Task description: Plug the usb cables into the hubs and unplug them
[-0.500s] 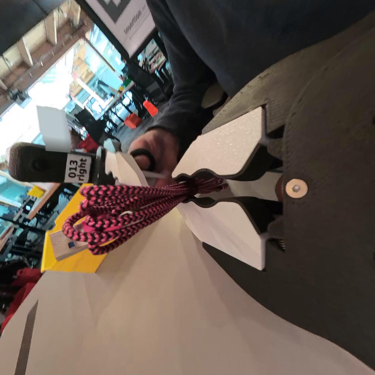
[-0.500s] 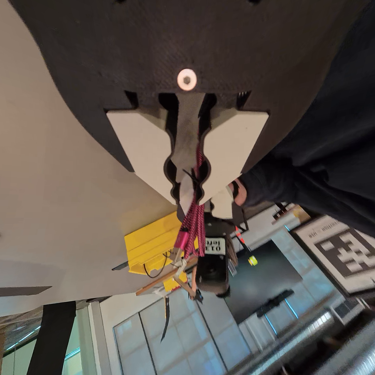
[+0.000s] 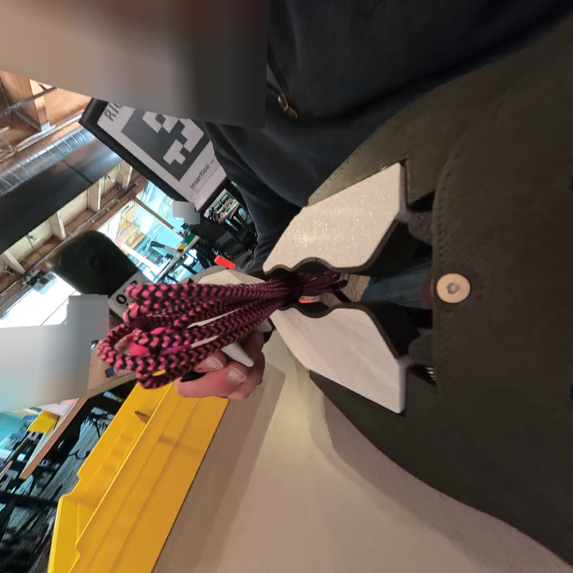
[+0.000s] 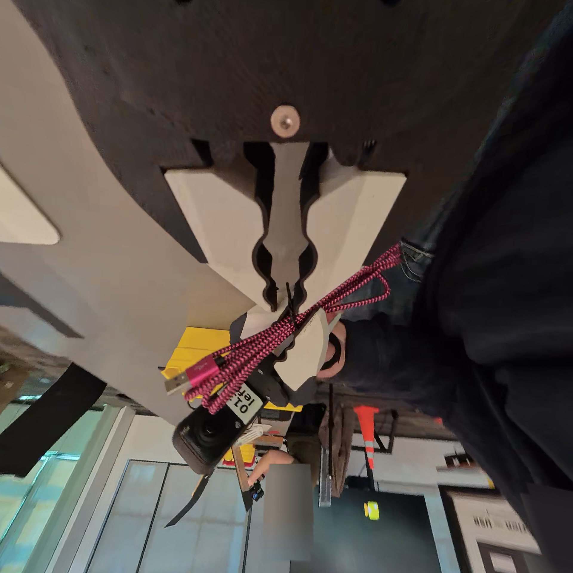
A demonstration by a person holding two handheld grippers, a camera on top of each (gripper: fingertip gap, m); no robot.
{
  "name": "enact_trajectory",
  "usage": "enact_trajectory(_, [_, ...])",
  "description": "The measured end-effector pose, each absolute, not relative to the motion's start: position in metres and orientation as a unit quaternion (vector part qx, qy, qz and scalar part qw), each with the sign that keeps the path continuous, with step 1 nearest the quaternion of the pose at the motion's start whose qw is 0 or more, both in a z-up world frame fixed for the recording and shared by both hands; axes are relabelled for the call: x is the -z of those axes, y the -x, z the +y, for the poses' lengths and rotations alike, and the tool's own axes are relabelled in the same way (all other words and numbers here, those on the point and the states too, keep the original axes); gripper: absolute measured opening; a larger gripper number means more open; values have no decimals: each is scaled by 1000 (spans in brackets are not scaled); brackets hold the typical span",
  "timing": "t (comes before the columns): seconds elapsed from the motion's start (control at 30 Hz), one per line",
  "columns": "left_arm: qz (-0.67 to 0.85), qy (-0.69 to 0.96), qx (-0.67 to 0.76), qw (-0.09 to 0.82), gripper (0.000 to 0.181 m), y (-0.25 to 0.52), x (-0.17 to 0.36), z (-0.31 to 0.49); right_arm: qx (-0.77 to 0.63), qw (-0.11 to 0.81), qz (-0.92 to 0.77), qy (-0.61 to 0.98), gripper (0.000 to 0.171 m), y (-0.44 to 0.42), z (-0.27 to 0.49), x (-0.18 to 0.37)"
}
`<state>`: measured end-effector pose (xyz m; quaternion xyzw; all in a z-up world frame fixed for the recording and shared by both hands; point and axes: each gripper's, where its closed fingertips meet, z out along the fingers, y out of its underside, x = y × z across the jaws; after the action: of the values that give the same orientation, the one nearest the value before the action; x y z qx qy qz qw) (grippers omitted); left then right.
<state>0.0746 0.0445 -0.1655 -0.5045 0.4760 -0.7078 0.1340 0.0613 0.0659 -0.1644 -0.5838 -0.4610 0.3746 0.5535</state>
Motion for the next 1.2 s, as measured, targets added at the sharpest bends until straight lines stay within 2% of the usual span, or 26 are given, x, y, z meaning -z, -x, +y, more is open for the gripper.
enact_trajectory(0.23, [433, 491, 749, 98, 12, -74, 156, 44, -180, 622, -528, 550, 0, -61, 64, 156])
enact_trajectory(0.47, [421, 496, 753, 99, 19, -74, 157, 47, -158, 611, -519, 576, 0, -64, 69, 158])
enact_trajectory(0.73, [424, 518, 733, 119, 12, -73, 164, 51, -149, 626, -489, 589, 0, -63, 70, 161])
enact_trajectory(0.83, [426, 521, 734, 91, 11, -74, 162, 45, -107, 633, -515, 568, 0, -65, 64, 159])
enact_trajectory(0.93, [425, 527, 733, 69, 11, -75, 163, 43, -9, 614, -557, 559, 0, -69, 64, 161])
enact_trajectory(1.1, [438, 537, 715, 89, 10, -79, 167, 44, -166, 592, -502, 608, 0, -72, 65, 163])
enact_trajectory(1.2, [484, 562, 660, 118, 10, -79, 180, 45, -271, 573, -446, 632, 12, -76, 65, 159])
